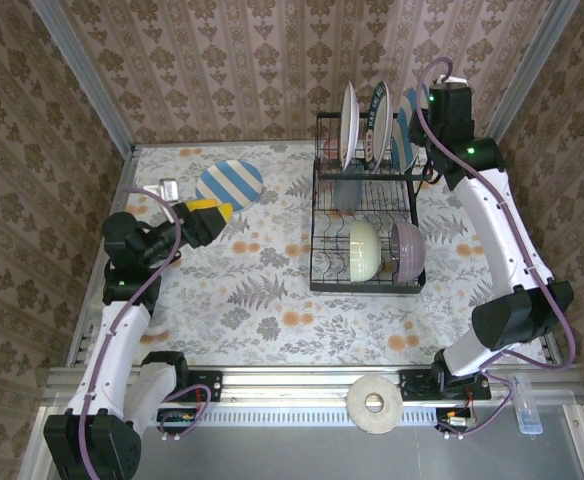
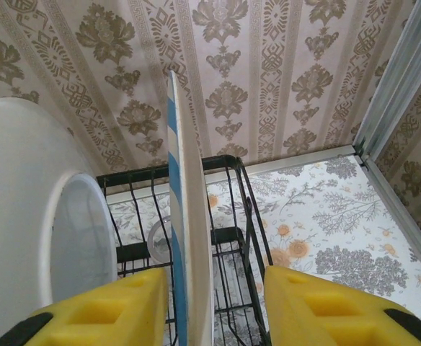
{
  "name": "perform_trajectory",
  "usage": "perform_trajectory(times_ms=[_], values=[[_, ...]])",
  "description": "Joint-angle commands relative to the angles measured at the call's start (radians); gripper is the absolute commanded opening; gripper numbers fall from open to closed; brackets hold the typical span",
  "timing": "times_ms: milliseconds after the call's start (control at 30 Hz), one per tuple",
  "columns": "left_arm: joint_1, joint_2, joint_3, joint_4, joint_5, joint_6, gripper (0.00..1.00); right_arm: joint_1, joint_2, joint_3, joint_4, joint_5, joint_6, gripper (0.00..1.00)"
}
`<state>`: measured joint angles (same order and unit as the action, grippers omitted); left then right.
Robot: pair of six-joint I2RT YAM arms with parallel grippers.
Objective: Unload the mixed dishes from the dish rack
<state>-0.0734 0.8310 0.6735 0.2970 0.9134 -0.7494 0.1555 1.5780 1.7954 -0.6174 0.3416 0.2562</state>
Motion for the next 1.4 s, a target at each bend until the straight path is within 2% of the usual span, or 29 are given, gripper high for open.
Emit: perform_trajectory(times_ms=[0,267,567,767,867,933,1200,1367], values=[[-0.004,-0.029,-0.003,0.030,0.019,-0.003,1.00,-0.005,0.028,0.040,-0.012,0.023,-0.011,0.39],[-0.005,-0.039,-0.002,0.022,0.016,0.003,1.00,-0.008,0.056,0.068,-0.025,0.004,-0.004,0.34],[-0.005,-0.044,-0.004,0.022,0.014,0.001,1.00,-0.013,0.066,0.064,-0.025,-0.023,-0.006,0.24],[-0.006,-0.045,-0.005,0.024,0.013,-0.003,1.00,-0.013,0.062,0.064,-0.021,-0.049,-0.001,0.09],[-0.006,-0.044,-0.004,0.022,0.012,0.000,1.00,-0.013,0.055,0.068,-0.015,-0.068,-0.001,0.07],[-0.006,-0.044,-0.003,0.020,0.012,0.002,1.00,-0.013,0.045,0.065,-0.008,-0.067,0.000,0.00],[-0.005,-0.044,-0.003,0.018,0.009,0.002,1.00,0.002,-0.006,0.055,0.022,0.020,-0.013,0.00],[-0.005,-0.044,-0.003,0.015,0.007,0.003,1.00,0.018,-0.077,-0.004,0.112,0.110,-0.041,0.00]])
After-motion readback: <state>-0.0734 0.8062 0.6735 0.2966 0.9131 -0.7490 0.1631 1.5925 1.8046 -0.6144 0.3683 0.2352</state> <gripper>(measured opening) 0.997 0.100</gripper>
